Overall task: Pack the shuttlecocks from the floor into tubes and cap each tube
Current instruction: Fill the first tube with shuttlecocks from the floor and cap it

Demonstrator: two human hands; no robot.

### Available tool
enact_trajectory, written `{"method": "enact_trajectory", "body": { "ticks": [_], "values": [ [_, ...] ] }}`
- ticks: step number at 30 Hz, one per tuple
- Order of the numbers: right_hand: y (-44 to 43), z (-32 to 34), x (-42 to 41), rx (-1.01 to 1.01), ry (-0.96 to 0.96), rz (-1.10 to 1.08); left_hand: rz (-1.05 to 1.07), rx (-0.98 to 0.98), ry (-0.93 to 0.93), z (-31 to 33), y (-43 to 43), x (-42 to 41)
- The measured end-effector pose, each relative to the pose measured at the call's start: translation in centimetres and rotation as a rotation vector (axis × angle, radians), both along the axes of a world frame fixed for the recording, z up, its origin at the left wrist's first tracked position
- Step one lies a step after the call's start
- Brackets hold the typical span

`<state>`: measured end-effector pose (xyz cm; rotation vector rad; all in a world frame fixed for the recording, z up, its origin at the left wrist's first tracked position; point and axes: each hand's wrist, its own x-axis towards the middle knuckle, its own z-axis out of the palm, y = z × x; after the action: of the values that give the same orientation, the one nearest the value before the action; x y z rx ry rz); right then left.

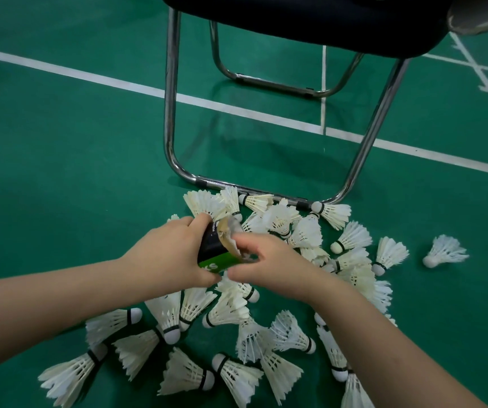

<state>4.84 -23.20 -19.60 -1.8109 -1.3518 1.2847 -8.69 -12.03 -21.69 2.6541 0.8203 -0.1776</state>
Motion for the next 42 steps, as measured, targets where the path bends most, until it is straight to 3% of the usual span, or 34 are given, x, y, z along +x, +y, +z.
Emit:
{"method": "enact_trajectory", "body": {
  "ticks": [5, 10, 12, 15, 16, 18, 21, 26, 30, 34, 39, 42],
  "values": [
    [0.4, -0.1, 0.3, -0.284, -0.005, 0.192, -0.109, 0.028, 0.043, -0.4, -1.1, 0.7],
    [0.2, -1.1, 0.8, -0.305, 0.127, 0.187, -0.156, 0.087, 0.074, -0.9, -1.0, 1.7],
    [0.1, -1.4, 1.6, -0.17, 0.349, 0.014, -0.142, 0.116, 0.044, -1.0, -0.7, 2.4],
    [-0.1, -2.4, 4.4, 0.075, 0.613, -0.511, -0.106, 0.127, 0.02, -0.8, -0.2, 3.8],
    [-0.3, -3.0, 5.6, 0.092, 0.571, -0.679, -0.101, 0.124, 0.03, -0.7, -0.2, 4.2],
    [-0.9, -5.0, 7.9, -0.011, 0.234, -0.868, -0.101, 0.113, 0.048, -1.0, -0.3, 4.8],
    [-2.7, -8.8, 10.1, -0.241, -0.296, -0.754, -0.11, 0.103, 0.061, -1.4, -0.6, 5.2],
    [-3.9, -12.5, 9.8, -0.315, -0.642, -0.563, -0.09, 0.077, 0.058, -1.4, -0.8, 5.8],
    [-3.9, -13.1, 8.9, -0.269, -0.756, -0.512, -0.106, 0.099, 0.061, -1.4, -1.0, 5.8],
    [-3.7, -12.8, 9.0, -0.163, -0.766, -0.615, -0.098, 0.093, 0.063, -1.4, -0.9, 5.5],
    [-3.2, -10.9, 7.9, 0.219, -0.353, -1.002, -0.088, 0.089, 0.05, -1.3, -0.9, 5.2],
    [-2.5, -9.4, 6.1, 0.402, -0.185, -1.092, -0.088, 0.086, 0.031, -1.0, -0.9, 5.1]
  ]
}}
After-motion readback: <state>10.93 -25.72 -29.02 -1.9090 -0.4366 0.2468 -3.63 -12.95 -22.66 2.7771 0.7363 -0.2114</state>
